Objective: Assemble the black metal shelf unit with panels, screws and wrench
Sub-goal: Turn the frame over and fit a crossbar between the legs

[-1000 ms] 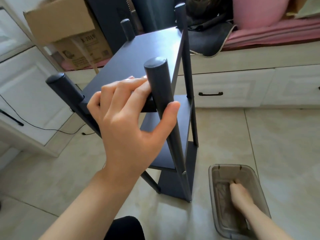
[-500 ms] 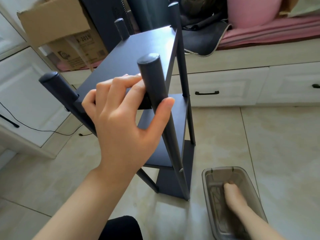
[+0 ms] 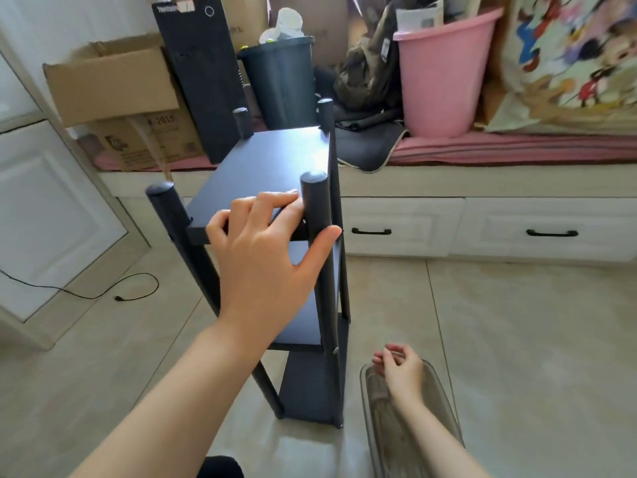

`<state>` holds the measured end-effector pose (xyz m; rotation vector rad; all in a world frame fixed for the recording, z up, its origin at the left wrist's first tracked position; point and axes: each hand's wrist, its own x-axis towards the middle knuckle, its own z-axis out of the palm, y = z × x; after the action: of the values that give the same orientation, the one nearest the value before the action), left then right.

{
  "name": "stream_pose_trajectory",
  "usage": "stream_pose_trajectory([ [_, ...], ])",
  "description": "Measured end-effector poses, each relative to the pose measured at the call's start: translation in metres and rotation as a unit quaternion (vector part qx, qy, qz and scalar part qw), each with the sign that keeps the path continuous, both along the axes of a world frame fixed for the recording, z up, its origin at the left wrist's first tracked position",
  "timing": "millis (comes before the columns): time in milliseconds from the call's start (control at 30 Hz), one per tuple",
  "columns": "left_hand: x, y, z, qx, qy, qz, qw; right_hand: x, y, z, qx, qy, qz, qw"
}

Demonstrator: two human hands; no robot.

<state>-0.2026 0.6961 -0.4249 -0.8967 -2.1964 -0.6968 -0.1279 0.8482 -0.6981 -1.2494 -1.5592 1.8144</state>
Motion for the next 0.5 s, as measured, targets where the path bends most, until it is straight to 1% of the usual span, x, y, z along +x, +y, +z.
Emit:
stream_pose_trajectory([
  [67,0.002,0.0,0.003,-0.007,-0.013,0.001,1.0,-0.012,-0.005,0.036,-0.031,0.073,-0.008,0.997],
  [167,0.004,-0.001,0.007,-0.022,-0.04,-0.003,0.999,-0.021,-0.014,0.088,-0.034,0.161,-0.012,0.986],
  [233,0.006,-0.002,0.009,-0.035,-0.058,-0.002,0.998,-0.023,-0.02,0.117,-0.031,0.2,-0.004,0.979],
  [400,0.01,-0.002,0.012,-0.05,-0.073,0.016,0.996,-0.025,-0.042,0.154,-0.033,0.226,0.08,0.97],
  [500,0.008,-0.005,0.014,-0.055,-0.076,0.019,0.995,-0.031,-0.054,0.158,-0.034,0.2,0.103,0.974],
])
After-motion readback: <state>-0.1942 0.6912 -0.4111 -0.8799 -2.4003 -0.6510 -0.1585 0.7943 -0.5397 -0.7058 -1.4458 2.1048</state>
